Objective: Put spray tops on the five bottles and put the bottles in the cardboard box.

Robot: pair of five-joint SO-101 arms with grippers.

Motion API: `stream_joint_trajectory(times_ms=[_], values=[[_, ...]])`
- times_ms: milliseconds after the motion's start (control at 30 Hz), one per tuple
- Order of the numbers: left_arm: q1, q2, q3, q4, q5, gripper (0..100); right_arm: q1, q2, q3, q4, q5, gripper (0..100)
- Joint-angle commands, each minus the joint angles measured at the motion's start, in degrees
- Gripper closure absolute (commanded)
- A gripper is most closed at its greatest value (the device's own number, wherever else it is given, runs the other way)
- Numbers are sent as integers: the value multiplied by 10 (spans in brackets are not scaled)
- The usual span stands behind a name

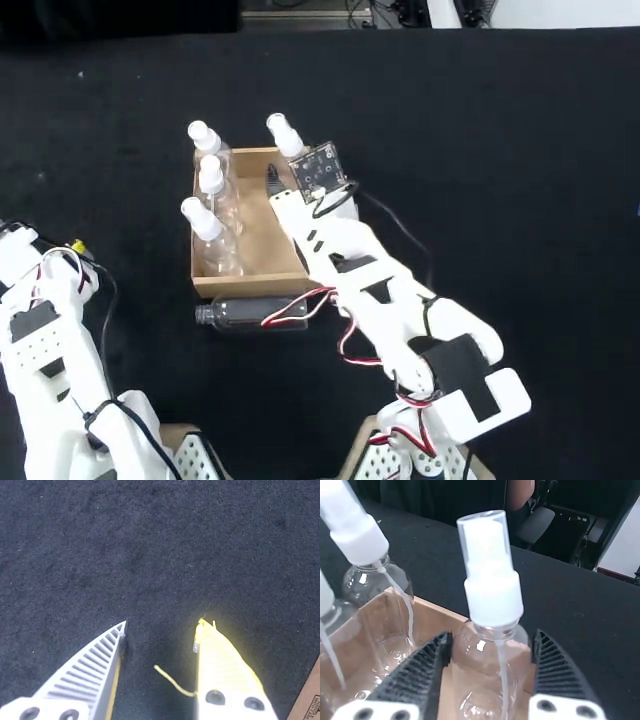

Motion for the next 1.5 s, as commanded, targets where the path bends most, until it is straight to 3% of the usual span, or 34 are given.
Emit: stream_joint_trajectory(times_ms=[0, 100, 633, 1067, 1367, 1467], values=[[-7, -18, -9, -11, 0, 802, -15, -2, -5, -12, 4, 732], [-7, -18, -10, -11, 0, 802, -15, -2, -2, -11, 4, 693], [-7, -18, -11, -11, 0, 802, -12, -60, -6, 23, 3, 704], [-5, -18, -8, -12, 0, 802, -11, -309, -187, 390, 3, 706], [-4, -12, -10, -12, 4, 802, -15, -481, -314, 811, 5, 711], [-6, -11, -10, -12, 4, 802, -32, -542, -324, 908, 25, 744]])
